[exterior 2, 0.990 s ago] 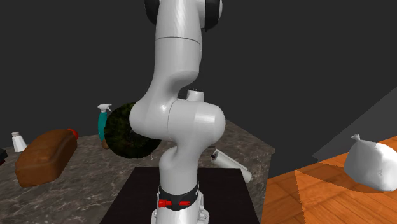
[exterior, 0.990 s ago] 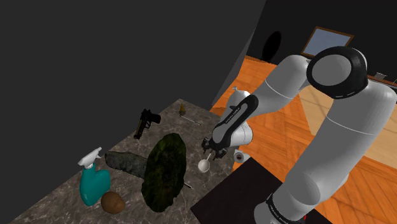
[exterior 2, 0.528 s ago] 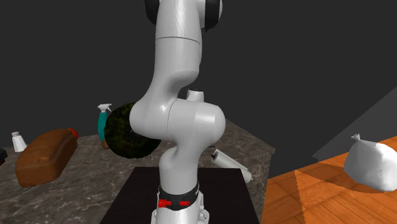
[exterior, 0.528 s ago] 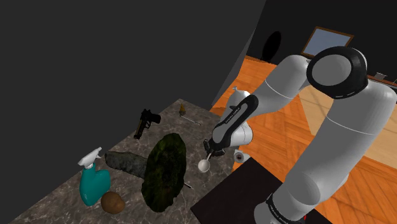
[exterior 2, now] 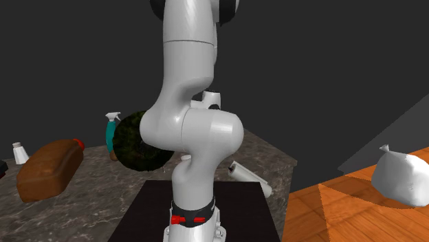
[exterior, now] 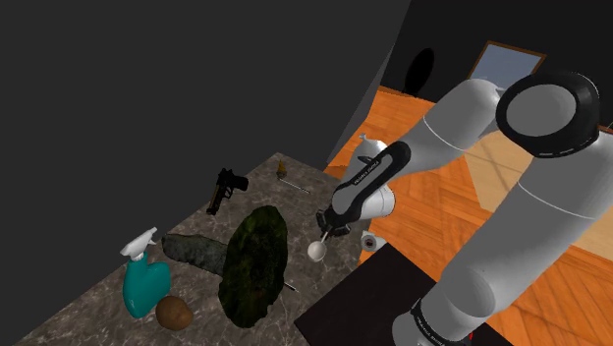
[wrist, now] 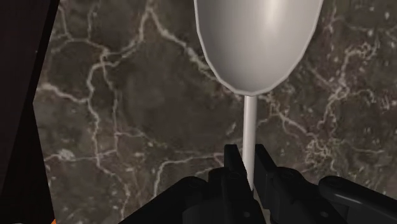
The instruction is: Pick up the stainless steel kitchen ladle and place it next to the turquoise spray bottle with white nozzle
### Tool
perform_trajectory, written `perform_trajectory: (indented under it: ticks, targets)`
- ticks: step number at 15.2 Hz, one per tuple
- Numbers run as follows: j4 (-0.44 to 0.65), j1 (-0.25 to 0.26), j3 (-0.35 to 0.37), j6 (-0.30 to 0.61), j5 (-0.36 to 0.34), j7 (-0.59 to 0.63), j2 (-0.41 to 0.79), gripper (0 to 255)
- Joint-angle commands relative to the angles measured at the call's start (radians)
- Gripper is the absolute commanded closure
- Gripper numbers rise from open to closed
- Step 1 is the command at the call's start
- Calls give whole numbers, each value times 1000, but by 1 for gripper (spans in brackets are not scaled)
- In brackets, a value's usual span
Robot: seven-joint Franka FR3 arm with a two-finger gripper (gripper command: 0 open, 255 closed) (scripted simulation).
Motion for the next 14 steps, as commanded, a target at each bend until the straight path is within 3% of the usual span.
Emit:
perform_trajectory:
  ticks: [1, 14]
  targets:
    - [-4, 3, -3, -35, -12, 15, -39, 255]
    - [-1, -8, -7, -275, -56, 62, -277, 255]
